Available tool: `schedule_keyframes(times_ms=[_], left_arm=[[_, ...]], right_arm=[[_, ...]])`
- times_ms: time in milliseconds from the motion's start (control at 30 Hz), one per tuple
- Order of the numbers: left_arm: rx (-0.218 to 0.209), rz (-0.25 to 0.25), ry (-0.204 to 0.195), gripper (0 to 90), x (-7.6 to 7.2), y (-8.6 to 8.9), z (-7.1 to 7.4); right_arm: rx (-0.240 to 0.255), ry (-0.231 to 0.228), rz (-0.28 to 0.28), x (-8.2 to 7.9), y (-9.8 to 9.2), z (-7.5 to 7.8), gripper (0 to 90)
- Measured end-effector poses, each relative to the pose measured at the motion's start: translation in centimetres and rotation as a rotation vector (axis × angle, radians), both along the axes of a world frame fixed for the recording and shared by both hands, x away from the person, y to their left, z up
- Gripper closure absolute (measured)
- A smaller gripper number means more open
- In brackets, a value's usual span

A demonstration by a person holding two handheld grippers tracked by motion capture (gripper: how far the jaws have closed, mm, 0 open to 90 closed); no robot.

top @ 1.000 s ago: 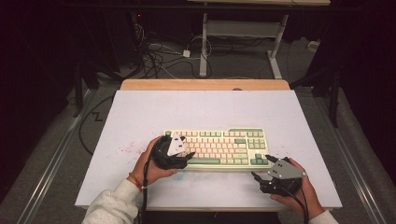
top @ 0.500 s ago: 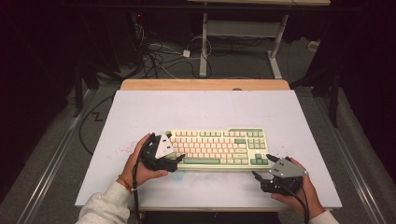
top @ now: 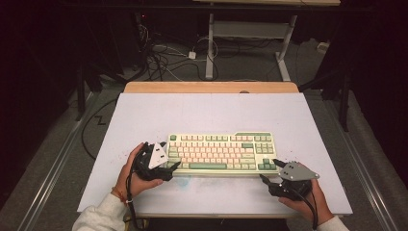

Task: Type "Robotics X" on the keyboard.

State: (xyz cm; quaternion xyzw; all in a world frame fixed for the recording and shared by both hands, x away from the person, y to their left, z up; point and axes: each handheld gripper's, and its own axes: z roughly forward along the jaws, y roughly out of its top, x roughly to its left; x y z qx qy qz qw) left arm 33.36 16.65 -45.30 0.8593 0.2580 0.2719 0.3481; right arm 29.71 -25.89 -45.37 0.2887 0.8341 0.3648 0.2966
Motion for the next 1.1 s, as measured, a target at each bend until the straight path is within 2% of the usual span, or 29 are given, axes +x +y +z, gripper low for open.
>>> schedule_keyframes(times_ms=[167, 400, 567, 700, 833, 1100], left_arm=[[0.011, 0.014, 0.013, 18.0, -0.4, 0.5, -0.6], [-0.005, 0.022, 0.030, 17.8, -1.2, 1.0, -0.8], [0.002, 0.022, 0.044, 17.8, -1.6, 1.2, -1.2], [0.021, 0.020, 0.061, 17.8, -1.6, 1.3, -1.6], [0.016, 0.018, 0.064, 17.8, -1.6, 1.3, -1.6], [0.017, 0.013, 0.072, 17.8, -1.6, 1.2, -1.7]], right_arm=[[0.022, 0.006, -0.007, 0.1, 0.1, 0.2, 39.8], [0.063, 0.015, -0.002, 0.6, -0.2, 1.0, 62.4], [0.041, 0.056, 0.020, 1.4, 0.2, 1.6, 78.6], [0.031, 0.082, 0.046, 2.4, 0.8, 1.8, 85.6], [0.013, 0.102, 0.068, 3.2, 1.8, 1.8, 89.7], [-0.004, 0.130, 0.105, 5.0, 3.6, 1.6, 90.0]])
